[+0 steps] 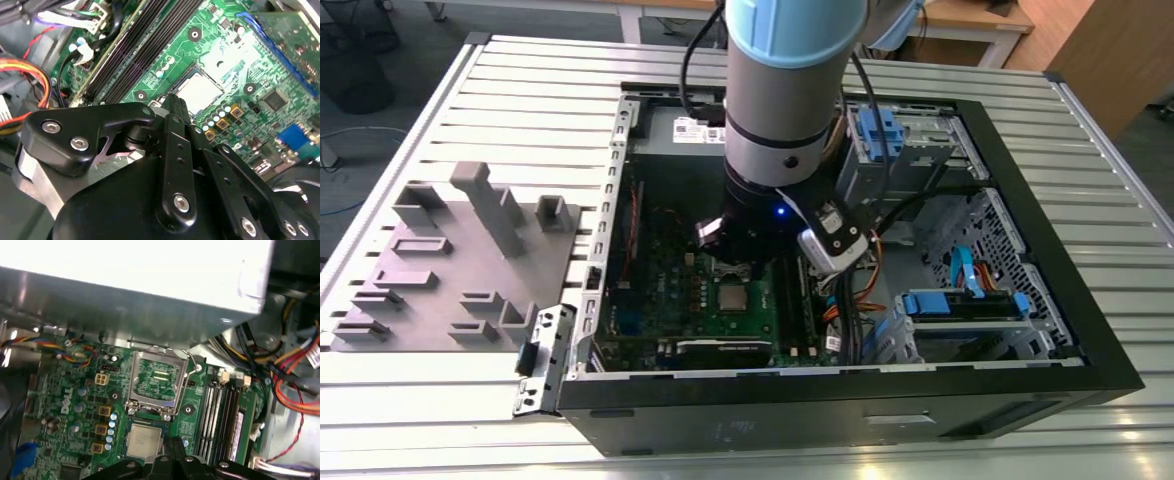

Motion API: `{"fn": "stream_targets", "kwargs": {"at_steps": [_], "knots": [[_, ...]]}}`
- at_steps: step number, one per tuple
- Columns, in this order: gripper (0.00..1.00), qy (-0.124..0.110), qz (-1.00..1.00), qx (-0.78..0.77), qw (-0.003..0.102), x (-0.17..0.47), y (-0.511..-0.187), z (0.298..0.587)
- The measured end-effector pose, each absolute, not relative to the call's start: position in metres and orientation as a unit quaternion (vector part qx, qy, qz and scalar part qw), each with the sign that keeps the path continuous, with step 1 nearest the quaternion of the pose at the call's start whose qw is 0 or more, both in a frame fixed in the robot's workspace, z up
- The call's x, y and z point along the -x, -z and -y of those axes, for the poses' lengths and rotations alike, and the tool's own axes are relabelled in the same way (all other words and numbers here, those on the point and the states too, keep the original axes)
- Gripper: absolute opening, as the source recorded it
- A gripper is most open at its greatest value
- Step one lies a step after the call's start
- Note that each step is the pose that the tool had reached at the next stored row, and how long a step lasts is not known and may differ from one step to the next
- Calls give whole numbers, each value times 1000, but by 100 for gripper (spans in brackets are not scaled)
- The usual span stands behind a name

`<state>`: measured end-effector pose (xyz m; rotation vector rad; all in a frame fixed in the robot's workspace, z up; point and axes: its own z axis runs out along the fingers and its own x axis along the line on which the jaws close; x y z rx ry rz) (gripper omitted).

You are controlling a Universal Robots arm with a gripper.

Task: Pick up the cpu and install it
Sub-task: 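Close the cpu cover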

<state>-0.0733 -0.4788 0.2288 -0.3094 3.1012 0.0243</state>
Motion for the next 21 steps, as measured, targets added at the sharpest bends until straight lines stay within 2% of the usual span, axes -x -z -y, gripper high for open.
{"fn": "stream_targets", "kwargs": {"at_steps": [11, 21], "knots": [[11, -11, -982, 190, 12, 73, -227, 479], [11, -11, -981, 192, 12, 73, -227, 473]]}}
